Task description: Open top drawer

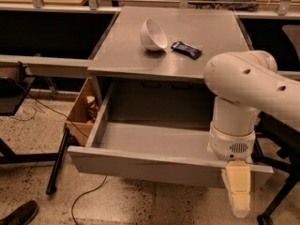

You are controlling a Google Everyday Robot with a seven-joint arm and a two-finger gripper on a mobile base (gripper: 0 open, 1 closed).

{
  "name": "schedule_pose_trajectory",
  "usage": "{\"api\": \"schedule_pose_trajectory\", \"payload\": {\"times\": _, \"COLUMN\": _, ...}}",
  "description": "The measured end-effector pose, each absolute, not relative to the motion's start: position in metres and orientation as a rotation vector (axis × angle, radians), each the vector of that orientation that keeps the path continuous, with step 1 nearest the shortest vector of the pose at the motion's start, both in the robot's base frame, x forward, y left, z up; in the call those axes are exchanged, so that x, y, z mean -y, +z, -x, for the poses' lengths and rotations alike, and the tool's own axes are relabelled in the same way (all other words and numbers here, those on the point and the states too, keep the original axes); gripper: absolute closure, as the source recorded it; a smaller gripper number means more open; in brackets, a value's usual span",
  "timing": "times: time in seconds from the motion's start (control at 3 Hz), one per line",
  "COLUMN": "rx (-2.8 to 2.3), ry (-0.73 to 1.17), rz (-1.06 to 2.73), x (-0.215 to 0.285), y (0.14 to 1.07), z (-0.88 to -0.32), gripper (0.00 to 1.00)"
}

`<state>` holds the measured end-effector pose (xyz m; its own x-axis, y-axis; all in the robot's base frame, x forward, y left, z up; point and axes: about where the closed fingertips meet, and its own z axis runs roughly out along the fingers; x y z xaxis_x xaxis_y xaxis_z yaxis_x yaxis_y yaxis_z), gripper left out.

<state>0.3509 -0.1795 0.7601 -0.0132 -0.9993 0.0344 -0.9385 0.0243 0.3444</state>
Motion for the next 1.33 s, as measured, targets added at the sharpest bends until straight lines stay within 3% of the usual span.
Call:
{"api": "schedule_pose_trajectory", "payload": {"times": 0.67, "rx": 2.408, "ry": -0.080, "rz": -1.909, "x": 0.198, "y": 0.810, "z": -0.387, "gripper": 0.00}}
{"api": "schedule_pose_trajectory", "payload": {"times": 1.33, "rx": 2.578, "ry": -0.011, "rz": -1.883, "x": 0.200, "y": 0.824, "z": -0.407, "gripper": 0.00}}
